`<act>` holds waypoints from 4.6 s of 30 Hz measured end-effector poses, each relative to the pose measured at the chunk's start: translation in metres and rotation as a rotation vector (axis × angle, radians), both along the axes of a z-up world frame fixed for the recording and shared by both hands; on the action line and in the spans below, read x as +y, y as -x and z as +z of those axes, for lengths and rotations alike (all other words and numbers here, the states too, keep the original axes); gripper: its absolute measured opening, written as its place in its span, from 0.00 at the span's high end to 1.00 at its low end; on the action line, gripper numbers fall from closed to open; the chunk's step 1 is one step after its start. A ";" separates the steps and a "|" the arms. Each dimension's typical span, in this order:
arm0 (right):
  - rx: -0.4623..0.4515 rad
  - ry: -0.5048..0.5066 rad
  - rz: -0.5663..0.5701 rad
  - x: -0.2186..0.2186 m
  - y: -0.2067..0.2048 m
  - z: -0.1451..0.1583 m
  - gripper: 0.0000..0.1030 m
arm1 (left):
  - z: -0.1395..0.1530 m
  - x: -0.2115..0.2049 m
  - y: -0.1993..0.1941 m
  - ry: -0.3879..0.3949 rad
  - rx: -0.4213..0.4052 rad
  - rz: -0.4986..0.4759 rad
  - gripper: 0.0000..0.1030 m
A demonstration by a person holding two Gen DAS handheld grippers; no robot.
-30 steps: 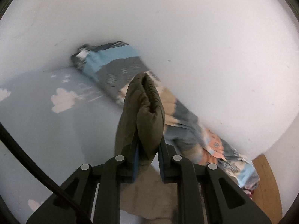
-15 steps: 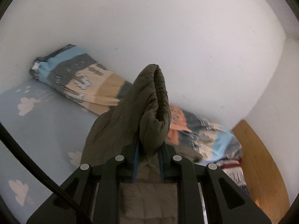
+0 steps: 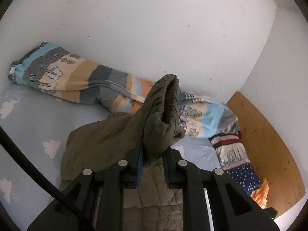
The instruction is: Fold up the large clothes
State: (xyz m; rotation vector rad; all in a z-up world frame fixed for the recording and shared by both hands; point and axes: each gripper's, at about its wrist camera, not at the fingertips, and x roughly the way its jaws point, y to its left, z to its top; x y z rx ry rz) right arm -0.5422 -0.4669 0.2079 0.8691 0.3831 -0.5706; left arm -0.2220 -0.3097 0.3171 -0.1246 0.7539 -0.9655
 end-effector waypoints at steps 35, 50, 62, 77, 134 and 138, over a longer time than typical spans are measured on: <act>-0.032 -0.066 -0.075 -0.025 0.026 -0.003 0.34 | -0.173 -0.107 0.099 -0.250 0.137 -0.234 0.39; 0.007 -0.064 -0.071 -0.022 0.013 -0.012 0.34 | -0.192 -0.019 -0.058 -0.492 0.066 0.159 0.37; 0.070 -0.053 -0.023 -0.016 -0.008 -0.021 0.34 | -0.216 -0.024 -0.053 -0.579 0.111 0.069 0.36; 0.144 0.016 0.021 0.005 -0.027 -0.025 0.34 | -0.150 0.103 0.031 -0.402 -0.045 0.146 0.36; 0.206 -0.191 -0.025 -0.180 -0.205 0.025 0.35 | -0.086 -0.058 -0.137 -0.346 0.099 -0.078 0.20; 0.153 -0.282 -0.081 -0.207 -0.225 0.017 0.31 | -0.089 -0.096 -0.181 -0.284 0.242 -0.043 0.20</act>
